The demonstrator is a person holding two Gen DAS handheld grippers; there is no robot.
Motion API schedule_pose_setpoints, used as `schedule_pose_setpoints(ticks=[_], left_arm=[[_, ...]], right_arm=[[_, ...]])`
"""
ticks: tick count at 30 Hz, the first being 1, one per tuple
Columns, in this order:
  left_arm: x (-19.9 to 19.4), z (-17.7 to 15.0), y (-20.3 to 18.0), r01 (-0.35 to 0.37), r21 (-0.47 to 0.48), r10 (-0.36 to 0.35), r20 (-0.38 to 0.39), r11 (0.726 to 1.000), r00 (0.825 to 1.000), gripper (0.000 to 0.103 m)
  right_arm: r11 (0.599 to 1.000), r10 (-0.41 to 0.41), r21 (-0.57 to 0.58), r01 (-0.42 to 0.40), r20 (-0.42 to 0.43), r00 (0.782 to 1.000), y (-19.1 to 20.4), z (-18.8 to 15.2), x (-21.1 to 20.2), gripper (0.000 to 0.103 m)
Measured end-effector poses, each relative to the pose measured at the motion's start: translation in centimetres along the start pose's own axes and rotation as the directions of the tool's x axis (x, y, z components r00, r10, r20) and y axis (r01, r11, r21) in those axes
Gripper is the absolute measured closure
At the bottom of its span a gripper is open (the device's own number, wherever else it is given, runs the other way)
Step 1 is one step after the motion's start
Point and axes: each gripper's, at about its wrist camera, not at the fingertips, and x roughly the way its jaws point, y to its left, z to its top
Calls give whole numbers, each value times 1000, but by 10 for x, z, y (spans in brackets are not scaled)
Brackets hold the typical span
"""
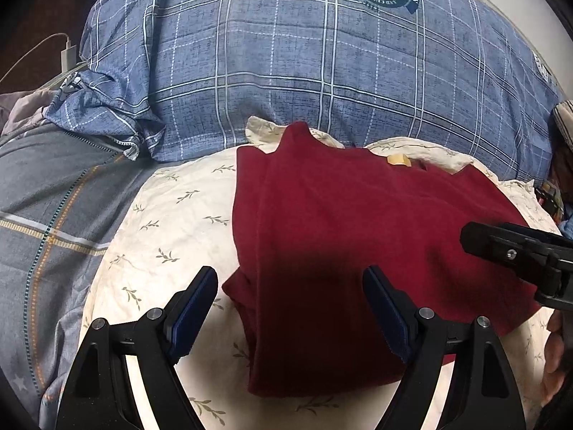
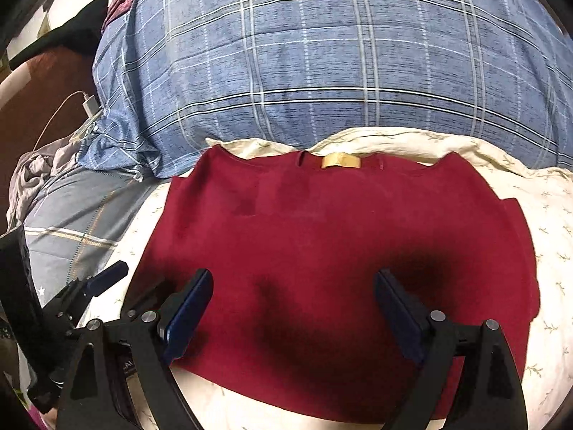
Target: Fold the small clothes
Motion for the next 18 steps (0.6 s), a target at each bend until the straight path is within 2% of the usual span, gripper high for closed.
schedule_pose_setpoints(ticks=[4, 7, 9, 13, 18], left_arm=[[2, 1, 3, -5, -10, 5, -3, 1000, 1000, 20], [5, 0, 10, 9, -28, -10, -37, 1000, 999, 20], [4, -1, 18, 7, -53, -10, -54, 999, 998, 20], [-4, 1, 37, 33, -122, -40, -57, 992, 998, 20], [5, 1, 47, 25, -152, -39, -93, 988, 995, 20]], right_arm=[[1000, 19, -2, -19, -19, 1000, 5, 7, 9, 12], [999, 42, 0, -42, -31, 999, 8, 18, 16, 12], [996, 86, -9, -87, -45, 995, 14, 27, 23, 11], [989, 144, -31, -148, -96, 985, 36, 49, 50, 11], [979, 135, -133, -155, -148, 980, 81, 76, 88, 11]])
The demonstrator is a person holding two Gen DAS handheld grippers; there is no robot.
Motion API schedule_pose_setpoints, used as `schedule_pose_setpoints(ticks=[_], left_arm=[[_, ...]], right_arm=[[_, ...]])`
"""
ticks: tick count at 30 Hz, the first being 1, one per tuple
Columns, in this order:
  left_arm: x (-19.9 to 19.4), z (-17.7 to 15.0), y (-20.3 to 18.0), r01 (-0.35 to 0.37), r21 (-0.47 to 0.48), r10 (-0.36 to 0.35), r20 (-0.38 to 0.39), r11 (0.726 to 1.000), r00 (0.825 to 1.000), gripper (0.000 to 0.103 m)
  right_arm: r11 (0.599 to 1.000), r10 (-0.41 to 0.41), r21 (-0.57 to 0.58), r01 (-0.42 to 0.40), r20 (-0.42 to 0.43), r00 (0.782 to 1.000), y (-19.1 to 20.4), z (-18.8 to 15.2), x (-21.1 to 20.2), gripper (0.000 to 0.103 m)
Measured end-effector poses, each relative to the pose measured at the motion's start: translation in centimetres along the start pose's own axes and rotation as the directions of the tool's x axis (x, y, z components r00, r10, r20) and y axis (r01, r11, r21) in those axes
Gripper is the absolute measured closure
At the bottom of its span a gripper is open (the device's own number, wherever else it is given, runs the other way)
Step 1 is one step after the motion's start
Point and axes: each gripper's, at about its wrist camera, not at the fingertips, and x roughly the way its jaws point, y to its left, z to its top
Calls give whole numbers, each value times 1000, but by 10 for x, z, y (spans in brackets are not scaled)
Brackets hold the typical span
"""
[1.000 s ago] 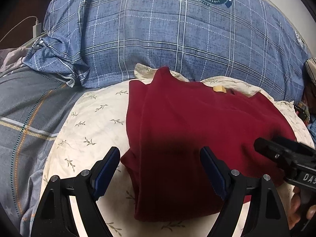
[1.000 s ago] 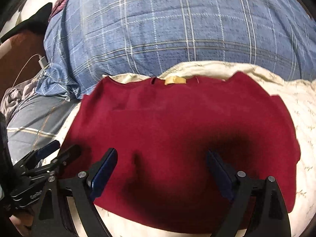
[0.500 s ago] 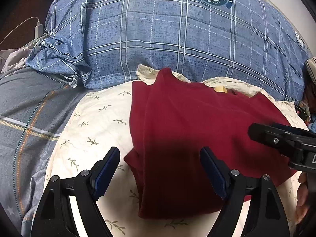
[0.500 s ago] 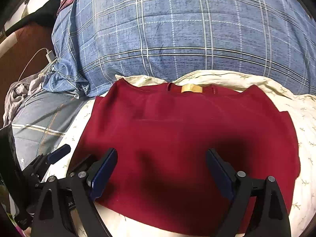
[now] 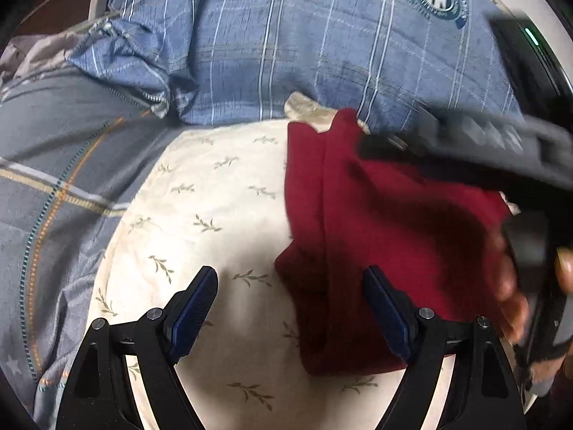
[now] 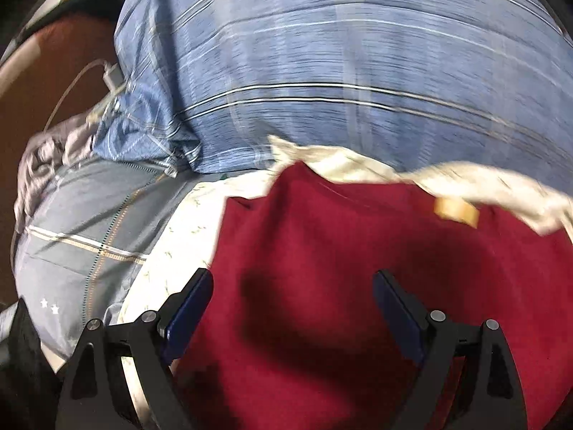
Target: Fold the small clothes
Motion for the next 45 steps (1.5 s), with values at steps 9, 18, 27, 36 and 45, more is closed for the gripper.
schedule_pose_setpoints(ticks=[9, 18, 27, 36, 45], left_arm=[[18, 7, 0, 22, -21, -22, -39, 1000, 999, 20], [33, 13, -2, 28, -43, -30, -36, 999, 999, 19], [32, 14, -1, 184, -54, -187, -46, 981, 981, 67], [24, 13, -3, 171, -33, -173, -39, 985, 984, 68], [27, 10, -8, 74, 5, -74, -36, 997, 997, 28]], right_arm=[[994, -72, -94, 60, -128, 989, 24, 20, 68, 19], [996, 86, -16, -86, -7, 996, -9, 13, 13, 87], [989, 127, 72, -126, -17, 992, -20, 12, 7, 49], [998, 50, -33, -54, -115, 992, 20, 11, 40, 30], [997, 68, -38, -69, -15, 998, 3, 6, 24, 85]])
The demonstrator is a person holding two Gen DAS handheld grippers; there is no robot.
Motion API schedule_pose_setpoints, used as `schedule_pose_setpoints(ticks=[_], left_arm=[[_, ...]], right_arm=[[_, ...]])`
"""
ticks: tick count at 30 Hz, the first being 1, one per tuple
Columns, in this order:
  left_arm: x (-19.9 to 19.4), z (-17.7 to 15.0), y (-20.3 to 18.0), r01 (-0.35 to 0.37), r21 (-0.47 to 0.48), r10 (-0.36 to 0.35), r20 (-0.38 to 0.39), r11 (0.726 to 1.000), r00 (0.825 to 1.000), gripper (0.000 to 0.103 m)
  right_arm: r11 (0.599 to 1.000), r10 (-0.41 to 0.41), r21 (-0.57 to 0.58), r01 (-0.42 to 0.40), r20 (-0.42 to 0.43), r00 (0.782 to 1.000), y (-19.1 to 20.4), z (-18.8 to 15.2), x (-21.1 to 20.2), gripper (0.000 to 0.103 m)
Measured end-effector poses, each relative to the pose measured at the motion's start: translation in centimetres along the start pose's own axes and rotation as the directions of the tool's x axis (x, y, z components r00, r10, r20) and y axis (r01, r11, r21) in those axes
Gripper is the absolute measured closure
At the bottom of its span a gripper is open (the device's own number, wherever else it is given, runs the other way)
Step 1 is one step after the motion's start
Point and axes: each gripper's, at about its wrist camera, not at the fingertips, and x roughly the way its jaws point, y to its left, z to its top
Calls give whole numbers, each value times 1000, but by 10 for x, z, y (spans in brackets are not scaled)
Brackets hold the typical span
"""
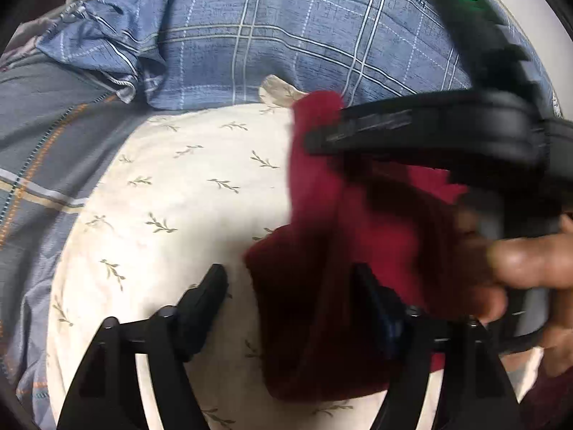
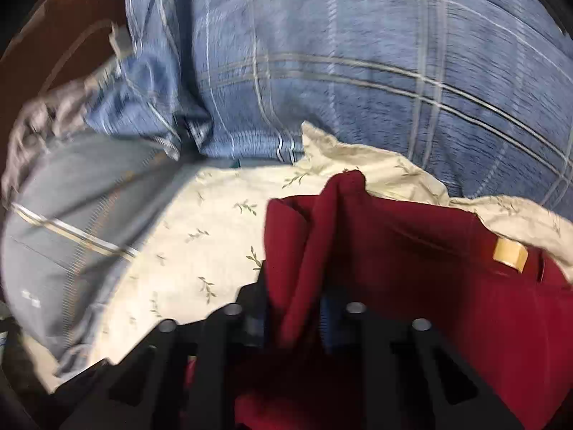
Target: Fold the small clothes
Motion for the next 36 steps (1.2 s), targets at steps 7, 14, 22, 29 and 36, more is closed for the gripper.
schedule_pose_setpoints(ticks=[7, 14, 22, 29, 36], left_arm=[[-13, -6, -16, 95, -5, -95, 14, 995, 995, 81], [-61, 1, -93, 132, 138, -149, 114, 981, 982, 87], [-50, -6, -210, 216, 335, -250, 61, 917, 966, 87], [14, -14, -265, 269, 353, -265, -59, 896, 962, 85], [3, -15, -248, 384, 370, -360, -135, 846, 923, 34]], right_arm=[[994, 82, 60, -86, 70, 994, -23, -7, -33, 87], [989, 105, 88, -121, 173, 979, -63, -12, -91, 88], [986, -16, 163, -27, 259, 966, -150, -35, -165, 89], [944, -110, 325, 44, 186, 976, -230, -70, -145, 89], [892, -41, 448, -63, 219, 975, -252, -107, -159, 52]])
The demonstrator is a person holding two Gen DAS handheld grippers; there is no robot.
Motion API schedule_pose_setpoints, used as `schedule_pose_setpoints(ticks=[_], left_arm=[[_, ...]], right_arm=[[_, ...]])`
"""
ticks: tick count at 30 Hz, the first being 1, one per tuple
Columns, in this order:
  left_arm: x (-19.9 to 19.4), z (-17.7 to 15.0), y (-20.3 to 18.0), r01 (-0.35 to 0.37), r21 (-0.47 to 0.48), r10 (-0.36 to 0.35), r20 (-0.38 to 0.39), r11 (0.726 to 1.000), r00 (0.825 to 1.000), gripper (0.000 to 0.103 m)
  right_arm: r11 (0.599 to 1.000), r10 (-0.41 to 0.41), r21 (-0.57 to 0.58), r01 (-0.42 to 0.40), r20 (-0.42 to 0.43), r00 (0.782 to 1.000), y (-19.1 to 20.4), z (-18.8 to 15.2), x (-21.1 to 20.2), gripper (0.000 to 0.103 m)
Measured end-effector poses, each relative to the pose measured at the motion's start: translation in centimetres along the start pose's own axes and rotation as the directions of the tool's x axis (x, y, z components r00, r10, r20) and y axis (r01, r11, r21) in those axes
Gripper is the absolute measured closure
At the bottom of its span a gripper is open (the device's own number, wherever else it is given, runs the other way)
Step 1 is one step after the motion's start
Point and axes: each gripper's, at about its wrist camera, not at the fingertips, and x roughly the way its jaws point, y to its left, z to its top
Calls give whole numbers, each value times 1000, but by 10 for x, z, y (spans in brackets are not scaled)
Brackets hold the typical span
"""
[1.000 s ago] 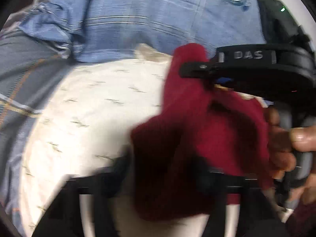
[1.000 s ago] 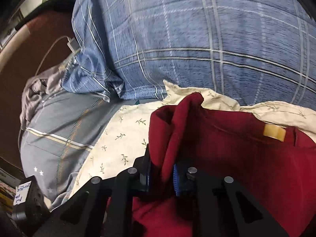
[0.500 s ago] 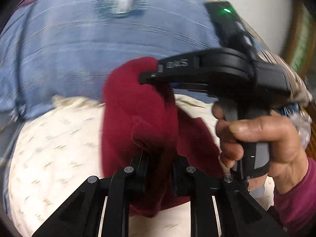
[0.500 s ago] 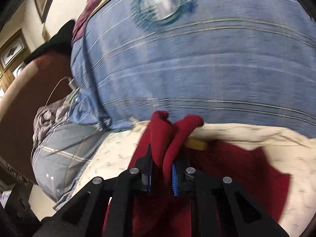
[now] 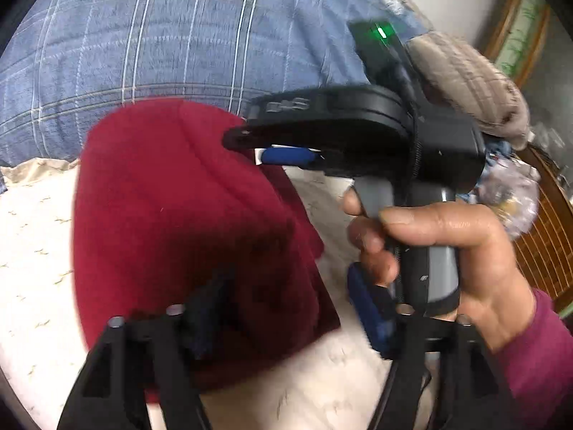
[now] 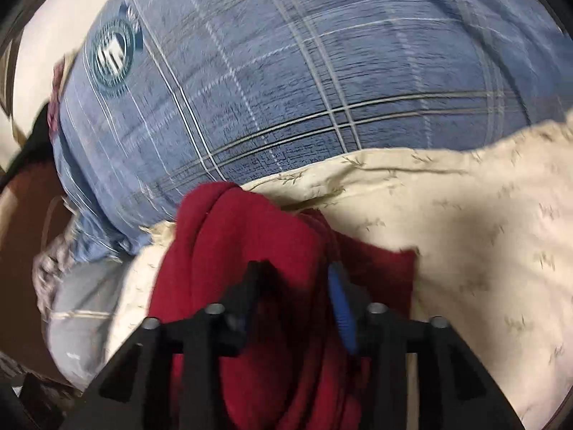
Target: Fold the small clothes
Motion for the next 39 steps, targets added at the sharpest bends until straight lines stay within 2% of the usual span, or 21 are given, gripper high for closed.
schedule_pose_setpoints(ticks=[2, 4, 6, 10, 13, 14, 15, 16, 19, 21, 23, 25, 28, 29, 31, 34, 39], left_arm=[[-25, -7, 2, -24, 25, 23, 33, 999, 999, 33], [-50, -17, 11, -86, 24, 84, 71, 996, 994, 32], [-65, -26, 24, -150, -4, 149, 87, 989, 985, 32], [-66, -43, 42, -219, -103, 224, 35, 970, 974, 32], [-63, -49, 41, -234, -129, 238, 10, 963, 971, 32], [-63, -51, 41, -243, -130, 246, 6, 961, 969, 32], [-64, -53, 37, -247, -129, 250, 6, 960, 968, 32], [-67, -52, 37, -250, -127, 253, 10, 960, 967, 32], [-73, -51, 33, -257, -102, 262, 37, 961, 964, 32], [-79, -57, 30, -280, -86, 285, 52, 956, 957, 32], [-70, -54, 31, -304, -92, 308, 40, 948, 950, 32], [-63, -59, 32, -304, -112, 308, 25, 946, 951, 32], [-50, -60, 32, -307, -121, 310, 9, 944, 951, 32], [-48, -60, 32, -314, -114, 317, 11, 942, 948, 32], [-43, -57, 33, -330, -99, 333, 13, 939, 943, 32], [-42, -55, 30, -346, -86, 349, 23, 934, 937, 32], [-41, -50, 29, -350, -88, 354, 31, 932, 935, 32]], right_arm=[[1000, 16, -25, -16, 7, 1000, 6, -11, -15, 43], [998, 12, -61, -11, 12, 1000, 9, -24, -31, 35], [997, 46, -70, -45, 3, 999, 13, -36, -39, 34], [993, 103, -43, -105, -54, 993, 20, -50, -32, 27], [995, 91, -39, -95, -86, 992, 26, -59, -15, 24], [996, 70, -40, -75, -98, 993, 26, -62, -9, 33], [998, 44, -38, -48, -95, 995, 24, -64, -7, 49], [999, 34, -37, -36, -68, 997, 23, -67, -11, 86], [996, 78, -44, -77, 39, 996, 20, -78, -42, 88], [996, 17, -88, -10, 78, 997, 22, -89, -53, 88], [995, -24, -91, 27, 42, 999, 16, -94, -43, 88], [999, -12, -53, 12, 0, 1000, 8, -95, -33, 87], [1000, 24, -9, -24, 15, 1000, 3, -93, -48, 70], [1000, 20, -9, -19, 32, 999, 4, -92, -56, 62], [999, -19, -37, 22, 72, 997, 7, -91, -69, 56], [995, -67, -69, 77, 131, 989, 17, -85, -84, 53], [993, -100, -50, 106, 102, 990, 21, -64, -64, 50]])
